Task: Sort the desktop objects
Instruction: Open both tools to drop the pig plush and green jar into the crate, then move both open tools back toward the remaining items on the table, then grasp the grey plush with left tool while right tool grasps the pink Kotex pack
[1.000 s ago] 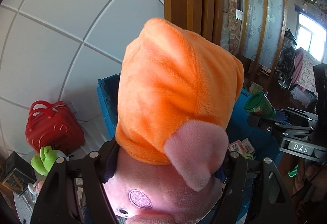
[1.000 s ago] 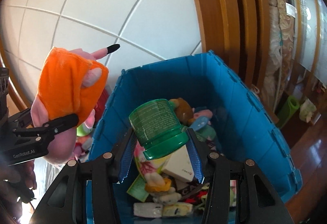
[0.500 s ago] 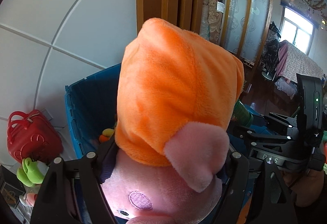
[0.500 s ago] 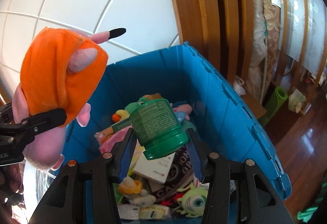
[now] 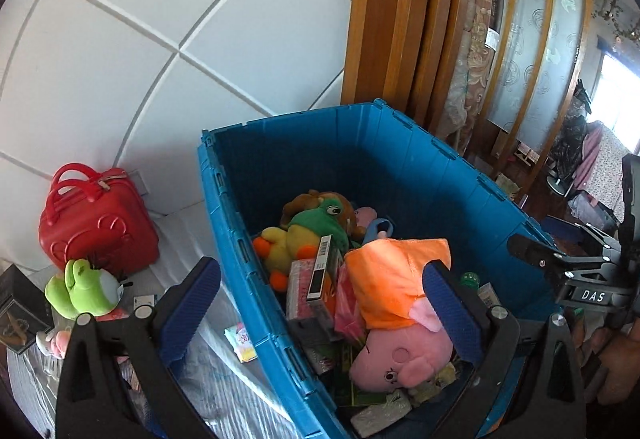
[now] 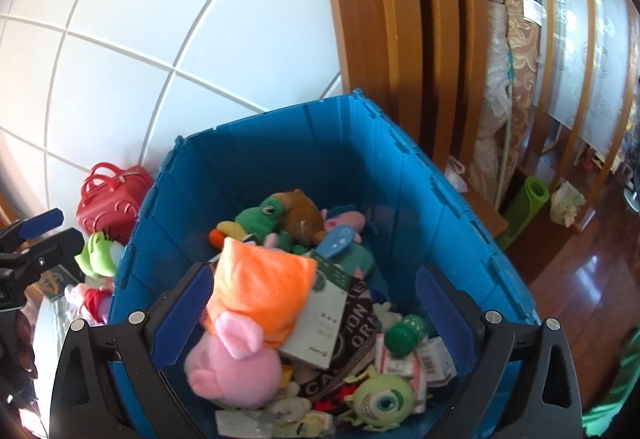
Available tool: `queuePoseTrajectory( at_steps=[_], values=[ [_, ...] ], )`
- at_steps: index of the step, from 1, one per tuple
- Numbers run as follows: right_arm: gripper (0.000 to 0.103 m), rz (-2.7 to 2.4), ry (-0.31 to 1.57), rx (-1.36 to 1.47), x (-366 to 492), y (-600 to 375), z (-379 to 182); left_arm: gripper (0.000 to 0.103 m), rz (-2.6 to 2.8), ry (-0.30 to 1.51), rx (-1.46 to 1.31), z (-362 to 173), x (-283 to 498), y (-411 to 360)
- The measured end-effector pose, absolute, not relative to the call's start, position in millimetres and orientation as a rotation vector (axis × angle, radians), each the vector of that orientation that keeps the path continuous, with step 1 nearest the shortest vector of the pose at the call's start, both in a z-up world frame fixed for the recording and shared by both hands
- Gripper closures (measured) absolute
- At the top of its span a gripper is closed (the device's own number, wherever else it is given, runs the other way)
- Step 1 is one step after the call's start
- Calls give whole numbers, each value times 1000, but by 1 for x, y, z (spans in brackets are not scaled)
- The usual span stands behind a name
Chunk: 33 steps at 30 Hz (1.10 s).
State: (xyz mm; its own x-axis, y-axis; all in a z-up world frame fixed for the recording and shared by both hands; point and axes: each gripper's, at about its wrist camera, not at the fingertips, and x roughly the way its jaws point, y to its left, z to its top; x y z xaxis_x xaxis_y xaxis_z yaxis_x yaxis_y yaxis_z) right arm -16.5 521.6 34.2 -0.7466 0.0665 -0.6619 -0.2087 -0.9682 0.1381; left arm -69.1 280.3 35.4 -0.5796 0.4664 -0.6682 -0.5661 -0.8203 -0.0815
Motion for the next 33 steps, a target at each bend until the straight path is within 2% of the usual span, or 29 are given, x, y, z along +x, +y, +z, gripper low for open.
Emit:
queuePoseTrajectory(
  at_steps=[24,33],
  values=[
    [0,3020,95,-1143,-29,317,51,1,2553,69,-1209,-51,-53,37],
    [0,3099,-55,-1231,-33,206,18,1,2588,55,-1358,-102,-50,-56]
  ],
)
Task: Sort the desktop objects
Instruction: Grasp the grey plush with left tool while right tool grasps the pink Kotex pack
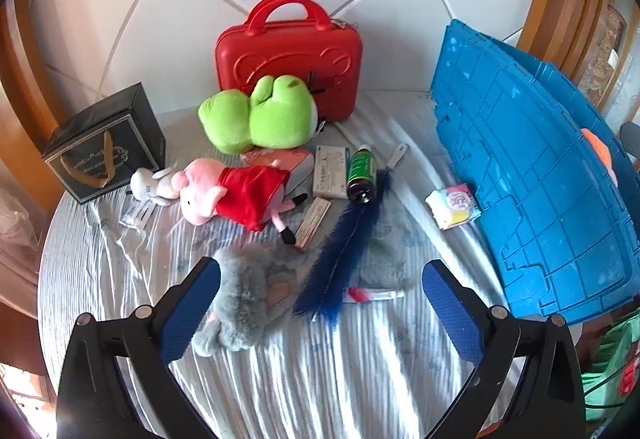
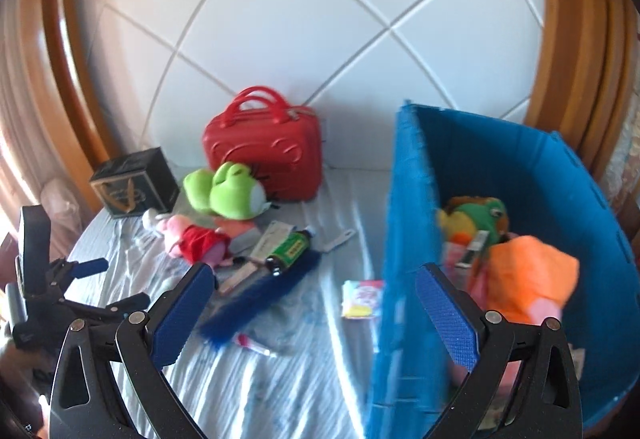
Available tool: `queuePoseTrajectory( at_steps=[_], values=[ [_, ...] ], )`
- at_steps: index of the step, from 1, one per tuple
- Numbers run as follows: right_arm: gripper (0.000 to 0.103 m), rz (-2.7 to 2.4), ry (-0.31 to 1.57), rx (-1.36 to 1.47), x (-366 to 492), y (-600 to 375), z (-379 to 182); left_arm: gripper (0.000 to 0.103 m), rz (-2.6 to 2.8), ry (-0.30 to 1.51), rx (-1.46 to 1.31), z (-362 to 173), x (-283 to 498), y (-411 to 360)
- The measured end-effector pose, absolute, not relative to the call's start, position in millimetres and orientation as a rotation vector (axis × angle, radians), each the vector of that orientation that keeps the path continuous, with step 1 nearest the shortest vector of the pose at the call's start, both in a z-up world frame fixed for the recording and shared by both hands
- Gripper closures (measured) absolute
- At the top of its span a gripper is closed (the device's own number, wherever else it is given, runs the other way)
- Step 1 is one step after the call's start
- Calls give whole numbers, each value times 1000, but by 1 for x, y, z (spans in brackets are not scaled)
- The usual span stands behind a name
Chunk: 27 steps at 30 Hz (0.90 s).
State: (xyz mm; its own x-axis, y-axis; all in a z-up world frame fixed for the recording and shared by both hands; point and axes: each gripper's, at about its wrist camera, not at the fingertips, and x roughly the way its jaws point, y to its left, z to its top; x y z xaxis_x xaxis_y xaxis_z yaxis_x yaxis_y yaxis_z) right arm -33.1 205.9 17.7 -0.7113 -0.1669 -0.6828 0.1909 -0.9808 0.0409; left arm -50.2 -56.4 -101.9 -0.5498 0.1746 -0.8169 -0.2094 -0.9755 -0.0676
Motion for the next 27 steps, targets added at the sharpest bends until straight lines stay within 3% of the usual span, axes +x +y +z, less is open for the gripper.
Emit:
queuePoseTrajectory(
  at_steps=[7,11,18,27],
  values=[
    [0,-2708,92,1237,-58,142,-64,1,2569,77,-1497,-151,-51,-114],
    [0,-2784,14,1396,-80,142,-127,1,2550,109,-1533,-179,-55,-135],
    [0,-2931,-328,1648,-130,170,-218,1,2534,190,-1537,-227,-77,-150],
    [0,-3107,-650,1757,-182,204,-267,1,2474,245,-1577,-293,-110,-140]
  ],
)
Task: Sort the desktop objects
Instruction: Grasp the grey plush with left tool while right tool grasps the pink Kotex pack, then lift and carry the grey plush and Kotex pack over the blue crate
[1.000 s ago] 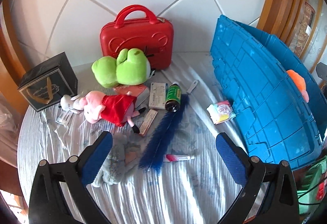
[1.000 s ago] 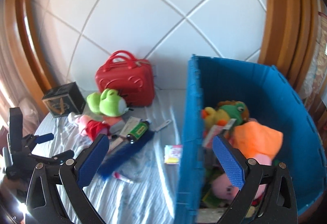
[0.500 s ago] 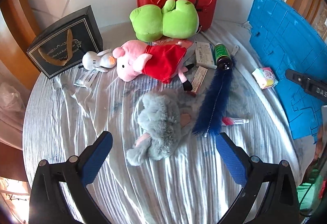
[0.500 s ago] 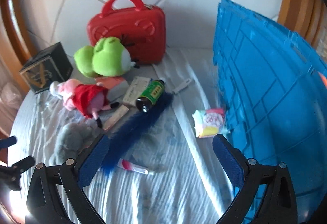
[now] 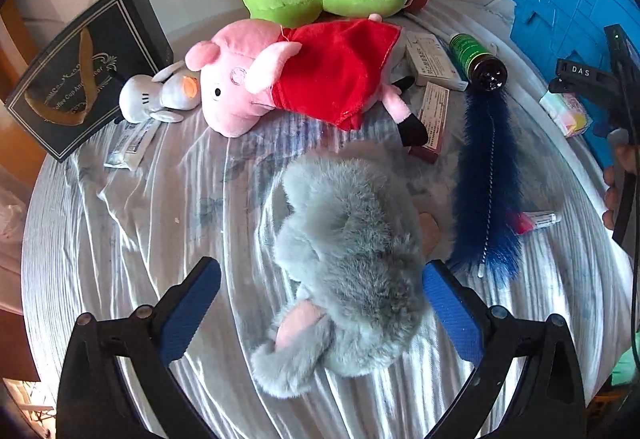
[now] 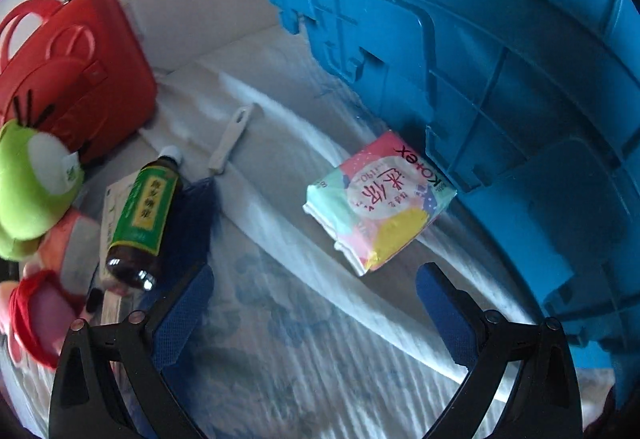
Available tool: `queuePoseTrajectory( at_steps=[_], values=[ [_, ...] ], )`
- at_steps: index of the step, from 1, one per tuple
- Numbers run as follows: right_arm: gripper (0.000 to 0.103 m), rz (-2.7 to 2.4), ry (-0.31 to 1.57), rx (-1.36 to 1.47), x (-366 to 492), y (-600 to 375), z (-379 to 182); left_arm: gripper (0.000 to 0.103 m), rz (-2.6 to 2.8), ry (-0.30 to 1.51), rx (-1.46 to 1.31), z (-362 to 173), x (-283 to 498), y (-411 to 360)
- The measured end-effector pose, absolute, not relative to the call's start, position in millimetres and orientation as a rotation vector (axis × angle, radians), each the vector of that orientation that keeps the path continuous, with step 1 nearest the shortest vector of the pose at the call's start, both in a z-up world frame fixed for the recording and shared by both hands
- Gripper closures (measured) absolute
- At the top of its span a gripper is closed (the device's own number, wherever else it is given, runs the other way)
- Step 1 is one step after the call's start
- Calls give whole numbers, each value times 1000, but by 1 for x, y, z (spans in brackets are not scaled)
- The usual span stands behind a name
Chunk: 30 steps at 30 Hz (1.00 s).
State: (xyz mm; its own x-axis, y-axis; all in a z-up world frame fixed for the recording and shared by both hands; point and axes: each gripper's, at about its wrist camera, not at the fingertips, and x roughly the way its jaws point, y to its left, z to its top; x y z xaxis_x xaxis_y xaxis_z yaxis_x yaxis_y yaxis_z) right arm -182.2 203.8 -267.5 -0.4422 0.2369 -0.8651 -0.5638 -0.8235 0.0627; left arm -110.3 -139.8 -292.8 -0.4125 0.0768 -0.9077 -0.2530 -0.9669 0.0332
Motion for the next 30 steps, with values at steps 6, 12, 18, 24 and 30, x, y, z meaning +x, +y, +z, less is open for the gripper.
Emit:
queuePoseTrajectory(
  at_steps=[6,12,18,24,30],
  values=[
    [0,2166,500,-1293,-207,226,-294,1,2459,213,-1606,-320,-129,-135],
    [0,2130,457,-1303,-225,238,-313,1,2452,260,-1660,-341,-139,-128],
    [0,2092,460,-1310,-235,254,-325,9,2462,269,-1660,-348,-144,-124],
    [24,2138,409,-1333,-237,249,-324,59,2427,268,-1619,-341,-142,-114],
    [26,2218,387,-1373,-228,229,-318,64,2416,194,-1639,-341,-138,-125]
  ],
)
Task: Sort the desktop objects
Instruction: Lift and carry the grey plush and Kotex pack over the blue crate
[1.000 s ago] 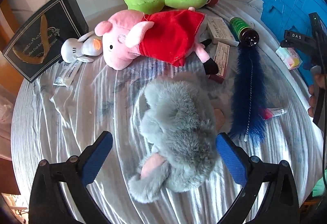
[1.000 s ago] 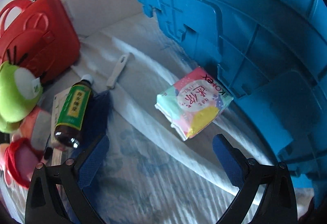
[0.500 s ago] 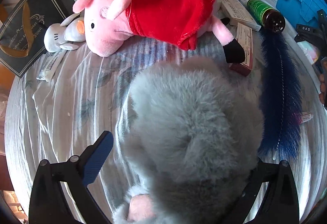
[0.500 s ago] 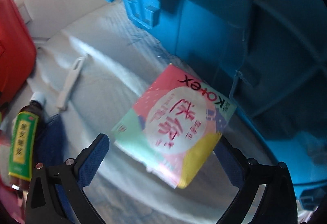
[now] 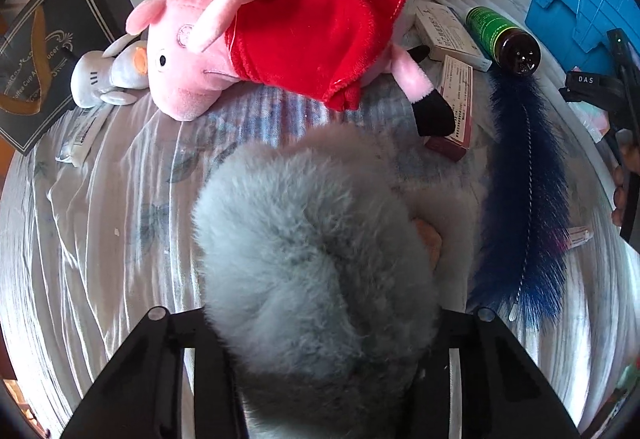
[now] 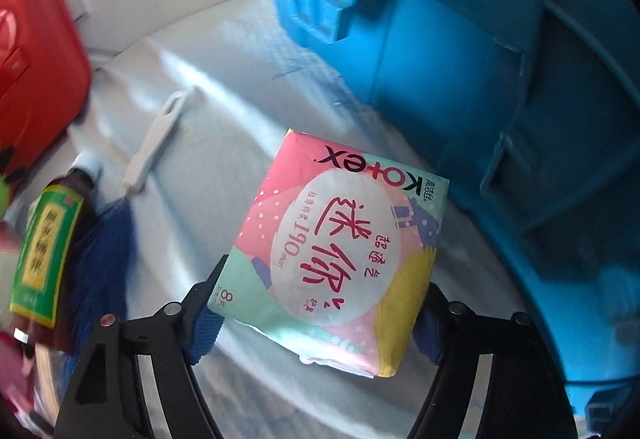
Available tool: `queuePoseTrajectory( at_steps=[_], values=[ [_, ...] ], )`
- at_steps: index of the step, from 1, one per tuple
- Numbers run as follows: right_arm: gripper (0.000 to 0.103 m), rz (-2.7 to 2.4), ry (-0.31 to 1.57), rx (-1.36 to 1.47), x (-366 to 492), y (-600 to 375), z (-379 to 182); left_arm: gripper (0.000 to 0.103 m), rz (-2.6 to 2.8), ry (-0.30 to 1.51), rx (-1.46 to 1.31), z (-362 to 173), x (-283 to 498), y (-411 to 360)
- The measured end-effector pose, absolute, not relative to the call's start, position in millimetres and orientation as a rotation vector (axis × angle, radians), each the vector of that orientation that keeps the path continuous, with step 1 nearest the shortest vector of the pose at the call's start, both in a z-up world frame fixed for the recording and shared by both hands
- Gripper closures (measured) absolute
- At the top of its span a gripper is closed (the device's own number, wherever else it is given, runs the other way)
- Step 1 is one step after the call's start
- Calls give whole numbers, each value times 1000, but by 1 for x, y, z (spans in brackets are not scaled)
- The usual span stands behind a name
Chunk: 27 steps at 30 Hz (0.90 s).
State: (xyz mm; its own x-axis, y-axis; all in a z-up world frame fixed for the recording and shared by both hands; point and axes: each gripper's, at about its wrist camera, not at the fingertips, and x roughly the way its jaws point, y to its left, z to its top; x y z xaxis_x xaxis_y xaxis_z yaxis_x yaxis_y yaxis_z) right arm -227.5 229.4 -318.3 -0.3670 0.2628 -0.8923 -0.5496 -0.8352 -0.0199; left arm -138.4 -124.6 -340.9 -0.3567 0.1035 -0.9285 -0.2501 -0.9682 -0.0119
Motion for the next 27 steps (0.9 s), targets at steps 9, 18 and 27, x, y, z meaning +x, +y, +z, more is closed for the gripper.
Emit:
queuePoseTrajectory(
  at_steps=[9,18,27],
  values=[
    [27,2314,336,-1470,-198,200,-306,65,2432,146,-1655,-331,-119,-134],
    [27,2381,286,-1552,-160,183,-291,66,2450,117,-1670,-318,-103,-150],
    [27,2440,226,-1618,-132,172,-281,66,2467,109,-1669,-307,-85,-153]
  ],
)
